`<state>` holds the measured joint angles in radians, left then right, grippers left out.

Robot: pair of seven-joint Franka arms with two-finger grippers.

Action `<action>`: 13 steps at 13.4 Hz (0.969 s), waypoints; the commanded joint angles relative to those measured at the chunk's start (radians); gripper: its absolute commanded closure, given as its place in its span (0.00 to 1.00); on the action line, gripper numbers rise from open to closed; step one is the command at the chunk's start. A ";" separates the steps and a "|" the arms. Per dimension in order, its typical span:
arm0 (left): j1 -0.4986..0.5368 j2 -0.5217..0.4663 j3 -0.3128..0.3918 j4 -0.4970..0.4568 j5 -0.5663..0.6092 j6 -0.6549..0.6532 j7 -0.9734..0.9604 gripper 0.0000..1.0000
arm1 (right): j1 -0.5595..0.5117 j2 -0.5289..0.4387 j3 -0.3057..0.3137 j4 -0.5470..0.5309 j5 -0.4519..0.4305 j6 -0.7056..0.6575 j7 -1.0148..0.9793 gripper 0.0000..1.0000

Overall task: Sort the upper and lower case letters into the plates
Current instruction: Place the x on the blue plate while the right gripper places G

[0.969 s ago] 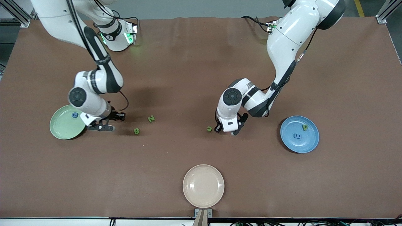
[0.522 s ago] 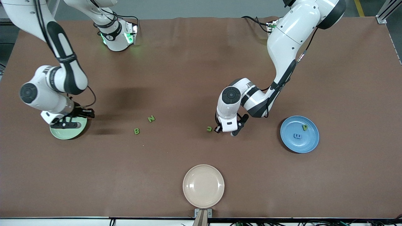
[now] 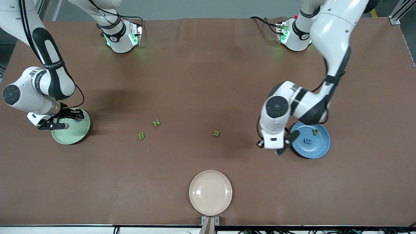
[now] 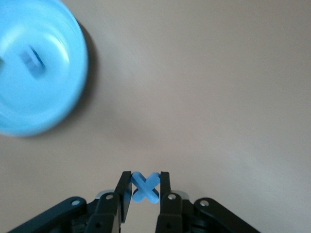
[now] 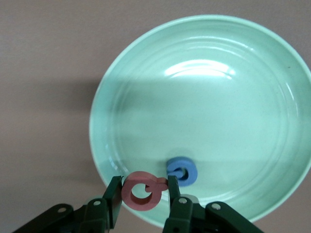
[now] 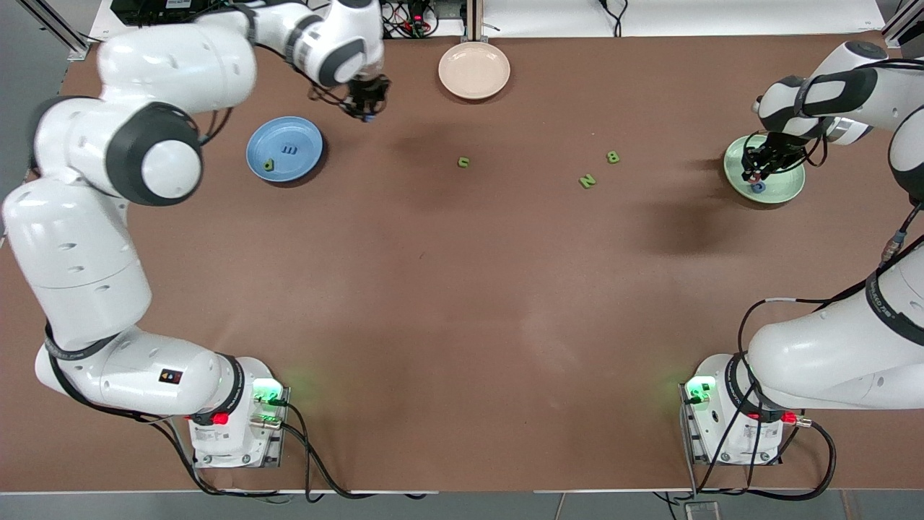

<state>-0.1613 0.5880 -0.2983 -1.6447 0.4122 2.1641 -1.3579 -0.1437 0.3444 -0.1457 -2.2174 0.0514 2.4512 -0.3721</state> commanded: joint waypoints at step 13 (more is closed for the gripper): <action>0.211 -0.039 -0.159 -0.092 -0.052 0.019 0.097 0.00 | 0.054 0.033 0.026 0.183 -0.016 -0.228 0.004 0.01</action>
<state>0.0988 0.5376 -0.4199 -1.7779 0.3793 2.1952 -1.1698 -0.1274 0.3986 -0.1261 -2.1167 0.0500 2.3615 -0.3786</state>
